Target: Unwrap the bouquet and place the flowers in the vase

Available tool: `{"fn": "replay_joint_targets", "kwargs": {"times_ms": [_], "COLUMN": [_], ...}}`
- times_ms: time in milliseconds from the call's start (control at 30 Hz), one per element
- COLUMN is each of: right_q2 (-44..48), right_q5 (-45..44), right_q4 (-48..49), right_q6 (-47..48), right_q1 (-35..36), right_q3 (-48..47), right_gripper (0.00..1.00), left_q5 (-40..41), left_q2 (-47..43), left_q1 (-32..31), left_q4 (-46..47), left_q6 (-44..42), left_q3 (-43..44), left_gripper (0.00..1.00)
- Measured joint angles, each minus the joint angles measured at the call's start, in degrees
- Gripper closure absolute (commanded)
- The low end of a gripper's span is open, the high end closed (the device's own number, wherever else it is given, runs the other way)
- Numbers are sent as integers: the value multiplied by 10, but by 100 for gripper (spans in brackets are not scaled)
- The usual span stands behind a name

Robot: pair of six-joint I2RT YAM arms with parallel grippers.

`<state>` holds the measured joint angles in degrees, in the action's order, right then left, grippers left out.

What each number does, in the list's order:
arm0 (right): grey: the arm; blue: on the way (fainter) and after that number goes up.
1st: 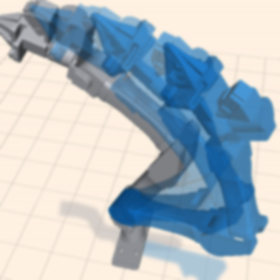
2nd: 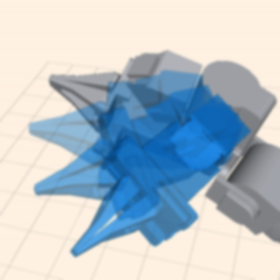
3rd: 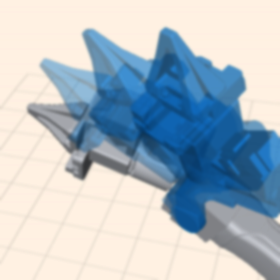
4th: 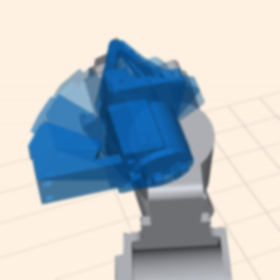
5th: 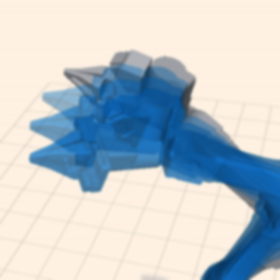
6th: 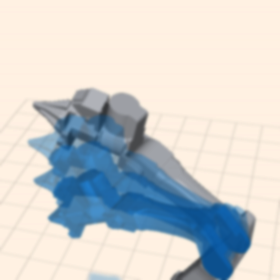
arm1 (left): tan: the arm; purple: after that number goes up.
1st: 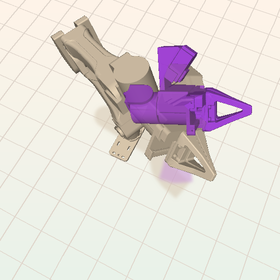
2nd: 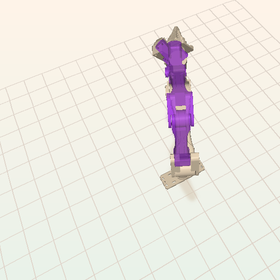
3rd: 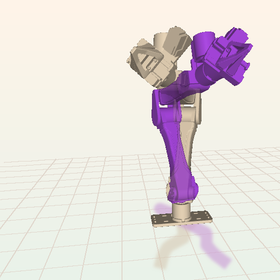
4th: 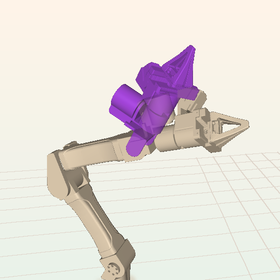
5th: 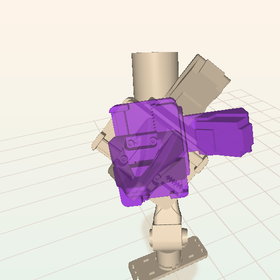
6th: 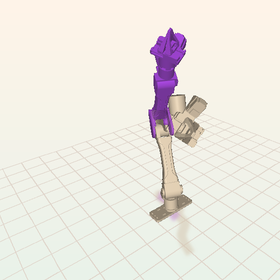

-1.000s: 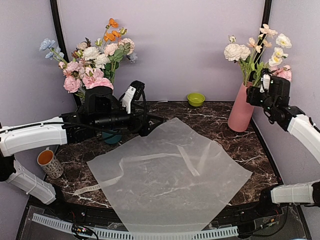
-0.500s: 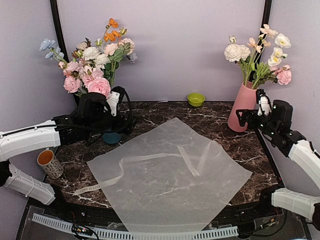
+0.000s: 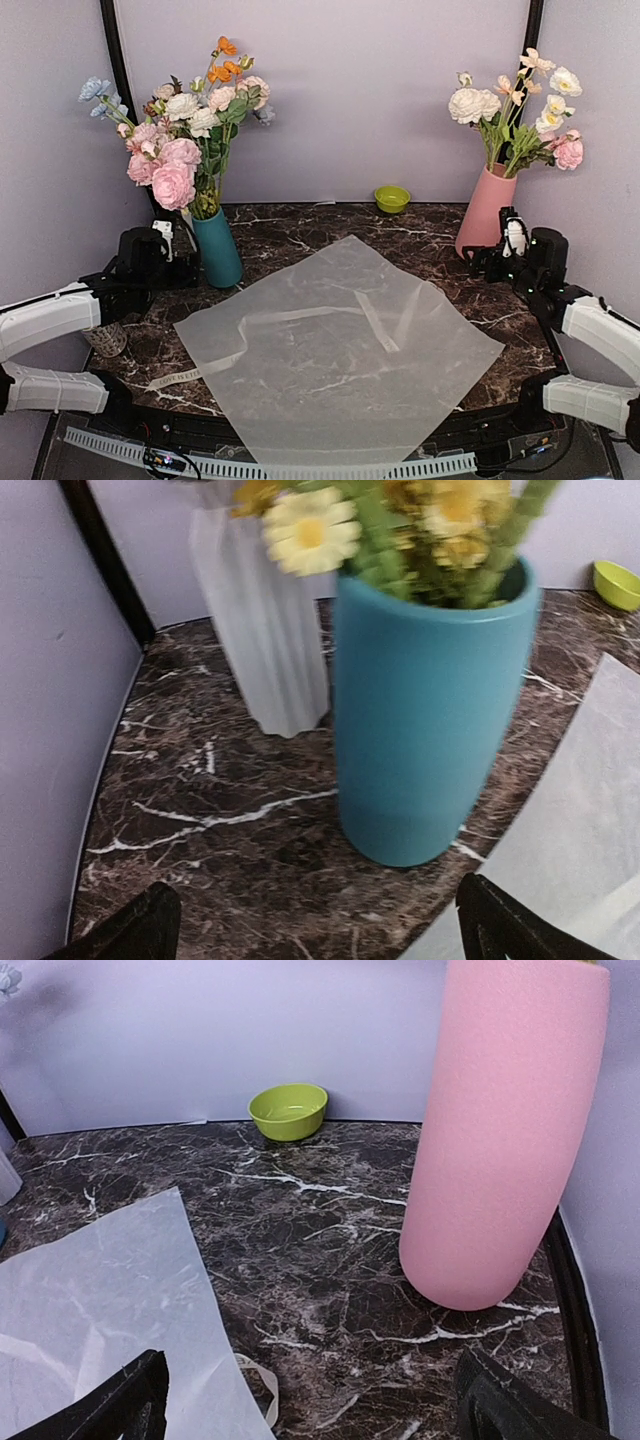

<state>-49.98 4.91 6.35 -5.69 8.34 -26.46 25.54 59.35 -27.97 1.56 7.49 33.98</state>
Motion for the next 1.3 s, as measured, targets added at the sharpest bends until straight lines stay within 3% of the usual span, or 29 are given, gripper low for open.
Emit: {"fn": "replay_joint_targets", "kwargs": {"times_ms": [200, 367, 500, 633, 833, 1033, 1167, 1300], "right_q2": [-26, -23, -48, -157, -347, -379, -379, -379], "right_q5": [-105, -129, -148, -127, -75, -58, -36, -27], "right_q4": [106, 251, 335, 503, 673, 682, 682, 680], "right_q6": [-10, 28, 37, 51, 59, 49, 52, 52], "right_q1": [0, -1, -10, -35, -65, -84, -85, -85], "right_q3": [94, 209, 244, 243, 201, 160, 145, 145], "right_gripper": [1, 1, 1, 1, 1, 1, 1, 1], "left_q5": [-4, -12, -23, -44, -88, -156, -204, -213], "left_q2": [-37, -29, 10, 60, 169, 222, 284, 317], "left_q1": [70, 110, 140, 164, 212, 248, 271, 281], "left_q4": [129, 270, 360, 456, 588, 608, 726, 731], "left_q6": [-31, -47, -47, -49, -54, -68, -79, -77], "left_q3": [-120, -222, -262, -262, -246, -190, -207, -213], "left_gripper": [1, 1, 1, 1, 1, 1, 1, 1]}}
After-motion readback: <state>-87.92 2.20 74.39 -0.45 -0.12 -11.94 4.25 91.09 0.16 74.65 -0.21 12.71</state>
